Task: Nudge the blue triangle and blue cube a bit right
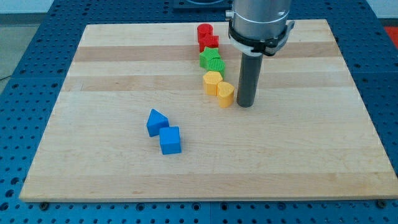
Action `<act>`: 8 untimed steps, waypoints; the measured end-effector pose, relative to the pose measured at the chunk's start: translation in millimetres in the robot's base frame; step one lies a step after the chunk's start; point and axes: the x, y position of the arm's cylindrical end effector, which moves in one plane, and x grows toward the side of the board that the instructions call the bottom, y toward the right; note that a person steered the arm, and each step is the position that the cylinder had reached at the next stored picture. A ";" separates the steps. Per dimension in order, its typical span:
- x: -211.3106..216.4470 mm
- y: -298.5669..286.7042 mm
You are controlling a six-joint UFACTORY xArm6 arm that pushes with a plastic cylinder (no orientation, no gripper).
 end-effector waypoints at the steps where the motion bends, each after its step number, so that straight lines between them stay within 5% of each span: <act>1: 16.7 8.9; 3: 169.5 -18.4; 4: 175.3 -40.2; 6: 171.3 -253.8; 7: 127.3 -317.5; 8: 85.1 -305.9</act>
